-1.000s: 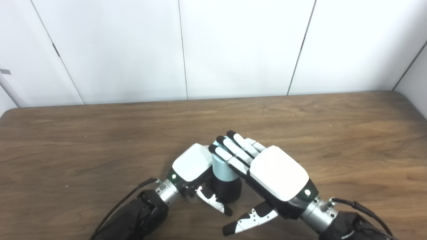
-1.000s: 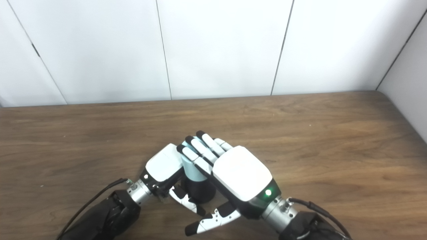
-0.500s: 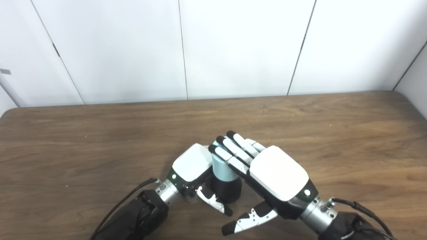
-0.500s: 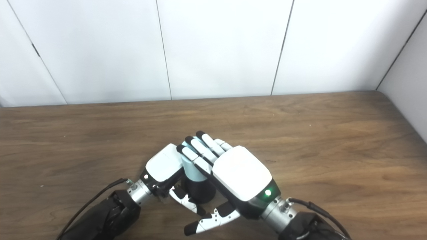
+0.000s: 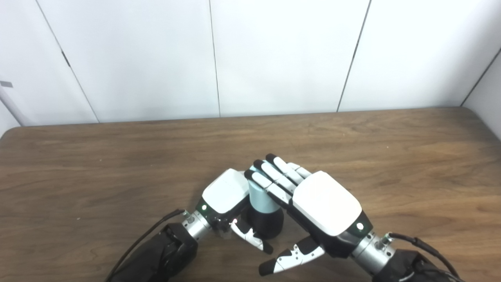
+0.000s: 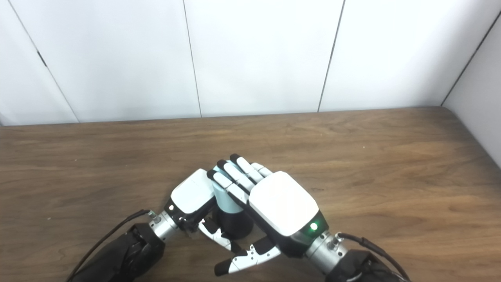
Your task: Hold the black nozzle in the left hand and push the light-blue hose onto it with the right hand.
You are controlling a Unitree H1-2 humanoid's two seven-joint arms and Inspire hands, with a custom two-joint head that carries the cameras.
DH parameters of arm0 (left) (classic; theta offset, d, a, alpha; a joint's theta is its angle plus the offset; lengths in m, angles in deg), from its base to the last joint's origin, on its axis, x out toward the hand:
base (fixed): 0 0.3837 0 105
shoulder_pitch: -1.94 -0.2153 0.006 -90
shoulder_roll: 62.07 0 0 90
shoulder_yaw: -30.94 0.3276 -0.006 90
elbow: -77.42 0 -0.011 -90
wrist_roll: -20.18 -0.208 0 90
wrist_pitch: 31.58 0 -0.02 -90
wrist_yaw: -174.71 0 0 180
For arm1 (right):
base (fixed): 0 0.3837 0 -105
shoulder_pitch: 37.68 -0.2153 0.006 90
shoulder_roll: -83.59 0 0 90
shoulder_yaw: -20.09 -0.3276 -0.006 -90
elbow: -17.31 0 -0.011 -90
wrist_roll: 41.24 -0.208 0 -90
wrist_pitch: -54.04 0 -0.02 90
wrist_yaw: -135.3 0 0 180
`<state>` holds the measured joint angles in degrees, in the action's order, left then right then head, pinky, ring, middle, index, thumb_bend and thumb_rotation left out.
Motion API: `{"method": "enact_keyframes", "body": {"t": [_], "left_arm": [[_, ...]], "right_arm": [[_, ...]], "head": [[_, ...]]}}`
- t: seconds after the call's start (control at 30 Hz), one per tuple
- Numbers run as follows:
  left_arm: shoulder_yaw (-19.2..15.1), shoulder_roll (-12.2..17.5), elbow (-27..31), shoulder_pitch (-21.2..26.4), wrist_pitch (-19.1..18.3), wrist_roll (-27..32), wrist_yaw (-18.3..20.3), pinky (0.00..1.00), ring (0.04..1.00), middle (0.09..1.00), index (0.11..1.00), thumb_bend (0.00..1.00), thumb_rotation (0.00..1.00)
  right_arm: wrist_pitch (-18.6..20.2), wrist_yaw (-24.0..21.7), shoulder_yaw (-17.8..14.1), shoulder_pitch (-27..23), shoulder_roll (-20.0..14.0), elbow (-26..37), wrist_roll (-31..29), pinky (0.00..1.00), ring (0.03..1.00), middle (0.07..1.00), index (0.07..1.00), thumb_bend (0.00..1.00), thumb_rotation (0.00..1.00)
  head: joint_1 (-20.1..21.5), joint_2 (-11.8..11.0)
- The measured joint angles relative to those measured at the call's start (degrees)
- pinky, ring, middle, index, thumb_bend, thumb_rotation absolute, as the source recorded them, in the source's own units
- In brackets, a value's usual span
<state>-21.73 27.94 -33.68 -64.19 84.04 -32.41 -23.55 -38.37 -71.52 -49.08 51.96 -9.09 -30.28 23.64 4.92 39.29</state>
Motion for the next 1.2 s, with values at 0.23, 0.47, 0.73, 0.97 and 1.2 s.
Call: {"method": "enact_keyframes", "body": {"t": [0.23, 0.47, 0.73, 0.97, 1.2], "left_arm": [[-0.1, 0.0, 0.1, -0.1, 0.0, 0.0, 0.0, 0.59, 0.432, 0.458, 0.532, 0.5, 0.0], [-0.3, 0.0, 0.3, -0.3, 0.0, 0.0, 0.2, 0.59, 0.434, 0.458, 0.531, 0.5, 0.0], [-0.4, 0.0, 0.5, -0.4, 0.0, 0.0, 0.3, 0.59, 0.436, 0.457, 0.529, 0.5, 0.0], [-0.6, 0.0, 0.9, -0.7, 0.0, -0.3, 0.4, 0.59, 0.442, 0.459, 0.525, 0.5, 0.0], [-0.6, 0.0, 1.1, -0.8, 0.0, -0.4, 0.5, 0.59, 0.442, 0.456, 0.527, 0.5, 0.0]], "right_arm": [[0.2, 0.0, 0.1, 0.0, 0.0, 0.0, 0.0, 0.88, 0.947, 0.966, 0.93, 0.83, 1.0], [0.2, 0.1, 0.3, 0.0, 0.0, 0.0, 0.0, 0.89, 0.957, 0.968, 0.931, 0.82, 1.0], [0.5, 0.1, 0.4, 0.2, 0.0, 0.1, 0.0, 0.89, 0.96, 0.974, 0.94, 0.82, 1.0], [0.6, 0.1, 0.7, 0.9, 0.0, 0.7, 0.9, 0.92, 0.98, 0.993, 0.961, 0.81, 1.0], [1.7, 0.1, 1.2, 2.2, 0.0, 0.9, 1.3, 0.94, 0.99, 0.999, 0.972, 0.81, 1.0]], "head": [[-0.1, 0.1], [-0.1, 0.2], [-0.2, 0.2], [-0.2, 0.2], [-0.2, 0.2]]}}
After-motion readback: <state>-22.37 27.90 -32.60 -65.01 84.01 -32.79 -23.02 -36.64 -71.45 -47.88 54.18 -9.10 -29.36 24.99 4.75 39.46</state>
